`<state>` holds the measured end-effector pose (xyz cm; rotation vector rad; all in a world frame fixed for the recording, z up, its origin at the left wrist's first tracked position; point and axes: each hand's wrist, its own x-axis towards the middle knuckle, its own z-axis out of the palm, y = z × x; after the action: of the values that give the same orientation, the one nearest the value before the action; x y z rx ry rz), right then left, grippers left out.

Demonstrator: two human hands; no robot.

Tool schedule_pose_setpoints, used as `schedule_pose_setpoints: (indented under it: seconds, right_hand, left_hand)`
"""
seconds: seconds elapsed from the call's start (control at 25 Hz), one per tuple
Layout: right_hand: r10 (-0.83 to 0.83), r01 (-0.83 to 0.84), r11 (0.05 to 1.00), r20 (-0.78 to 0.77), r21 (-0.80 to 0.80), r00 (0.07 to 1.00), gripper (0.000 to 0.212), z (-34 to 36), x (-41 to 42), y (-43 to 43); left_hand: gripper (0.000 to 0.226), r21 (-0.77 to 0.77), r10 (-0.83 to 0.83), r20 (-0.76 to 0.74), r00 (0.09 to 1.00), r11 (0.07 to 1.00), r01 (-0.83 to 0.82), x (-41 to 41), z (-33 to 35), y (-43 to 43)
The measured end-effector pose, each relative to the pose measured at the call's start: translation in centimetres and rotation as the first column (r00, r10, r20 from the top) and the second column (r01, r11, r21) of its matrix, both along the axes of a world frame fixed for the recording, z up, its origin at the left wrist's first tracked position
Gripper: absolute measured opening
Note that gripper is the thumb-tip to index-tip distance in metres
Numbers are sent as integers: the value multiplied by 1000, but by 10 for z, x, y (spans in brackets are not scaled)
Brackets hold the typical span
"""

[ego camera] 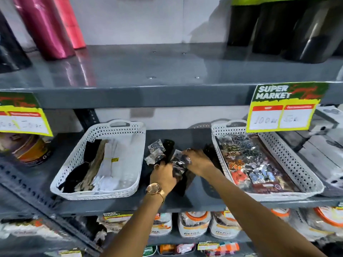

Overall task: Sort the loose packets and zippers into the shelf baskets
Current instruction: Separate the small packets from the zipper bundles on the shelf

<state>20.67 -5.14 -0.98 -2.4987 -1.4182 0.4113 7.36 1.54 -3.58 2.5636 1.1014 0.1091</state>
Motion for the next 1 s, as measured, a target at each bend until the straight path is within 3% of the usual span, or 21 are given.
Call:
schedule_pose_setpoints:
  seconds: [0.12,0.36,0.48,0.56,0.6,0.64,0.68,0.72,0.76,0.84,1.0]
  right_hand:
    - [112,-110,993,54,-41,992,25,-2,14,18]
    - [121,-122,992,115,6,986,21,-9,26,31]
    - [62,-62,993,3,96,998,20,1,34,29]
    - [-9,50,975,-185,217,983,22,7,42,25]
    - [-56,169,950,-390,264,919,21,10,45,23]
    - [-85,339,902,-659,268,748,19,14,45,18]
    - [-69,477,853,-861,211,504,20,17,45,13]
    - [-43,565,814,-957,134,287,25,20,44,7]
    - [-35,580,810,-980,87,196,28,23,45,0]
    - [-28,527,846,-980,82,197,27,23,43,-11]
    - [-75,517,847,-935,124,347,46,19,35,-28]
  left_hand:
    - [34,37,45,-3,999,998,-45,13,-2,4]
    - [35,82,148,-56,987,986,-143,27,0,5]
    - [34,111,192,-9,981,976,-190,29,1,4]
    - [35,167,191,19,981,967,-192,31,2,6]
    - [34,188,182,20,983,965,-182,32,5,8]
    - [33,176,167,17,986,970,-167,31,8,11]
    - [30,127,153,32,988,980,-156,31,9,16]
    - [28,40,150,55,987,988,-152,30,10,22]
    - [28,-66,155,80,985,986,-150,29,12,29]
    - [33,-234,154,121,981,965,-122,26,13,44]
    - [54,-276,62,83,995,961,-37,22,9,52]
